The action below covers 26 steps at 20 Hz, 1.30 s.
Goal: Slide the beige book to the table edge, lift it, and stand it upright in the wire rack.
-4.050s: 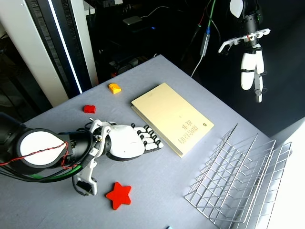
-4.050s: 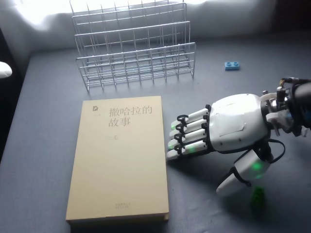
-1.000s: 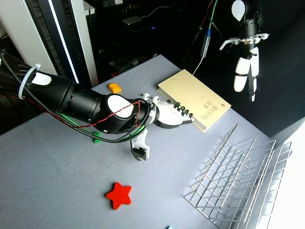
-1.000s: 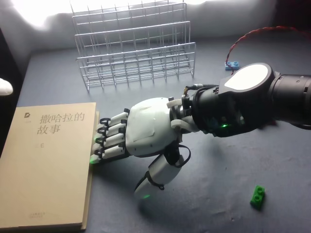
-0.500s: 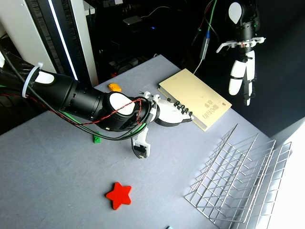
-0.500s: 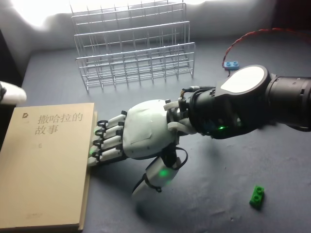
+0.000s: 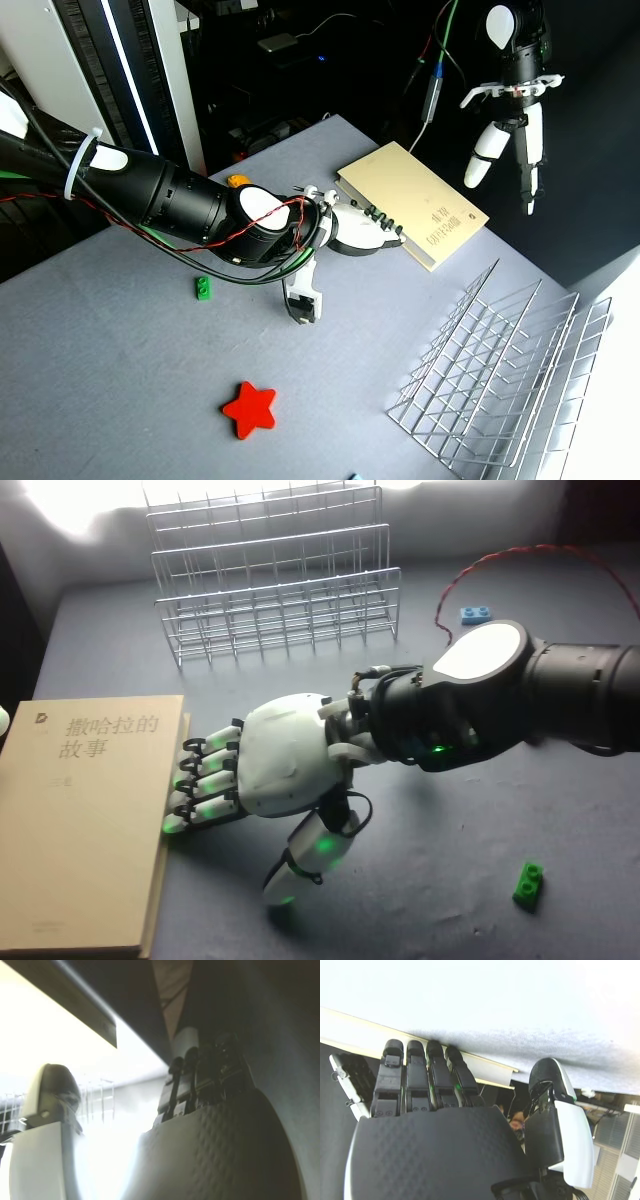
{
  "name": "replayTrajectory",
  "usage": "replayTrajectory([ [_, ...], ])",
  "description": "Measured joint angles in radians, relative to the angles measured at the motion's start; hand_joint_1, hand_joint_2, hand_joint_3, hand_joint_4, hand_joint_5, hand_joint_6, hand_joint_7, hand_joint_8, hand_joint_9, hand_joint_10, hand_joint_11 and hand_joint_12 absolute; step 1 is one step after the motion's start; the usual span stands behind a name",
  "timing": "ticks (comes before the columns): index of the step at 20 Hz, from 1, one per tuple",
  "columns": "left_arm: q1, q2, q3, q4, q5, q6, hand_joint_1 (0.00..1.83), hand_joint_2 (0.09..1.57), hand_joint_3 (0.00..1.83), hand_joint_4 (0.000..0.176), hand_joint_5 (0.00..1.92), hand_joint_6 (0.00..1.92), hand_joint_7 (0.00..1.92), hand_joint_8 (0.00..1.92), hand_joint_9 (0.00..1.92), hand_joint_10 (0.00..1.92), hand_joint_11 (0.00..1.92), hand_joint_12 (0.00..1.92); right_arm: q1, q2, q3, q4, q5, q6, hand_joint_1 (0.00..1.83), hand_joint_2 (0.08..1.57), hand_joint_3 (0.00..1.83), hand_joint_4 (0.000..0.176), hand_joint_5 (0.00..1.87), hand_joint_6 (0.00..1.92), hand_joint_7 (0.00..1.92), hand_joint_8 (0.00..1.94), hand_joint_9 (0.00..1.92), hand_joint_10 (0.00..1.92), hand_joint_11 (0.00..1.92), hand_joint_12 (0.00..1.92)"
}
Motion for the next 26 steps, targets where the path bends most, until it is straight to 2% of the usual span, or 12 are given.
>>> replayTrajectory([
  [2,-0.005,0.0,0.0,0.0,0.001,-0.021,0.83,1.02,0.0,0.0,0.0,0.0,0.0,0.0,0.0,0.0,0.02,0.01,0.008,-0.021,0.028,0.0,0.002,-0.01,0.0,1.16,0.0,0.0,0.0,0.0,0.0,0.0,0.0,0.0,0.0,0.0],
  [5,-0.006,0.0,0.0,0.0,-0.001,-0.037,0.87,1.03,0.0,0.0,0.0,0.0,0.0,0.0,0.0,0.0,0.01,0.0,0.02,-0.044,0.063,-0.001,0.0,-0.023,0.0,1.15,0.0,0.0,0.0,0.0,0.0,0.0,0.0,0.0,0.0,0.0],
  [6,-0.006,0.0,0.0,0.0,-0.002,-0.048,0.82,1.03,0.0,0.0,0.0,0.0,0.0,0.0,0.0,0.0,0.01,0.0,0.02,-0.047,0.068,-0.001,-0.003,-0.026,0.0,1.15,0.0,0.0,0.0,0.0,0.0,0.0,0.0,0.0,0.0,0.0],
  [11,-0.007,0.0,0.027,0.001,0.002,-0.091,0.88,1.02,0.0,0.0,0.0,0.0,0.0,0.0,0.0,0.0,0.02,0.01,0.02,-0.06,0.068,-0.002,-0.004,-0.005,0.0,1.15,0.0,0.0,0.0,0.0,0.0,0.0,0.0,0.0,0.0,0.0],
  [15,-0.007,0.0,0.037,0.0,-0.001,-0.135,0.84,1.04,0.0,0.0,0.0,0.0,0.0,0.0,0.0,0.0,0.01,0.01,0.02,-0.068,0.053,-0.005,-0.006,0.008,0.0,1.17,0.01,0.0,0.0,0.0,0.0,0.0,0.0,0.0,0.0,0.0],
  [24,-0.006,0.0,0.039,0.0,-0.005,-0.135,0.84,1.03,0.0,0.0,0.0,0.0,0.0,0.0,0.0,0.0,0.0,0.0,0.021,-0.09,0.074,0.001,-0.016,-0.031,0.0,1.15,0.0,0.0,0.0,0.0,0.0,0.0,0.0,0.0,0.0,0.0],
  [26,-0.006,0.0,0.039,0.0,-0.007,-0.135,0.82,1.03,0.0,0.0,0.0,0.0,0.0,0.0,0.0,0.0,0.02,0.01,0.021,-0.093,0.089,0.042,-0.012,-0.09,0.0,1.16,0.0,0.0,0.0,0.0,0.0,0.0,0.0,0.0,0.0,0.0],
])
